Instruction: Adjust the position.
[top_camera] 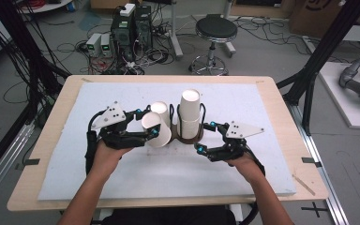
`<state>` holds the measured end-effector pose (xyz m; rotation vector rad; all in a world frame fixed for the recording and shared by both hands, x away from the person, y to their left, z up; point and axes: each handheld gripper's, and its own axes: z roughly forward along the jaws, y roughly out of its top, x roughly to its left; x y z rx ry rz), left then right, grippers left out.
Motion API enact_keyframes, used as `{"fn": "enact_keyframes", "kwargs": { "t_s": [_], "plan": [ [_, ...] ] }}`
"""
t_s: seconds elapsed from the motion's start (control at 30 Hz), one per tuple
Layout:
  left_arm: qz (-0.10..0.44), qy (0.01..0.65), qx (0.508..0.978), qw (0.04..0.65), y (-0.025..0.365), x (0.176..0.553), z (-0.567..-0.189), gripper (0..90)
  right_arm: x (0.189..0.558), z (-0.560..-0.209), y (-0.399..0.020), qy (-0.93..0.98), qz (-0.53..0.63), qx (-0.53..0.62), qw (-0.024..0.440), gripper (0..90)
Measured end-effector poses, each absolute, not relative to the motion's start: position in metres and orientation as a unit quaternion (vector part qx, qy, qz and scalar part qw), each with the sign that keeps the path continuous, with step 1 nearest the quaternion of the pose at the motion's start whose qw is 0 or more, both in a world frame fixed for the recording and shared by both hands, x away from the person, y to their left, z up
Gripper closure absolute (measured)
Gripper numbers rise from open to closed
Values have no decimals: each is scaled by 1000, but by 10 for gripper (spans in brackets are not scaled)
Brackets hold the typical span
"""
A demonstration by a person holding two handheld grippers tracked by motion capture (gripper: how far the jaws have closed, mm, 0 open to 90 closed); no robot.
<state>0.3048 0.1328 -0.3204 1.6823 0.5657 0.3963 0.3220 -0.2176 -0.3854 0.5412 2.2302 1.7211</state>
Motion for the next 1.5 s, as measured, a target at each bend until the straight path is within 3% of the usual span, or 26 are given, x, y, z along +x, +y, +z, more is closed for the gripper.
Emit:
{"fn": "enact_keyframes", "kwargs": {
  "t_s": [0.4,0.9,1.5],
  "plan": [
    [166,246,730,616,127,305,-326,353,320,-387,-215,764,597,201,137,219],
    [153,238,740,610,115,309,-333,354,315,-386,-203,767,603,190,105,200],
    [138,222,751,607,89,308,-339,355,308,-388,-186,772,603,167,112,199]
  ]
}}
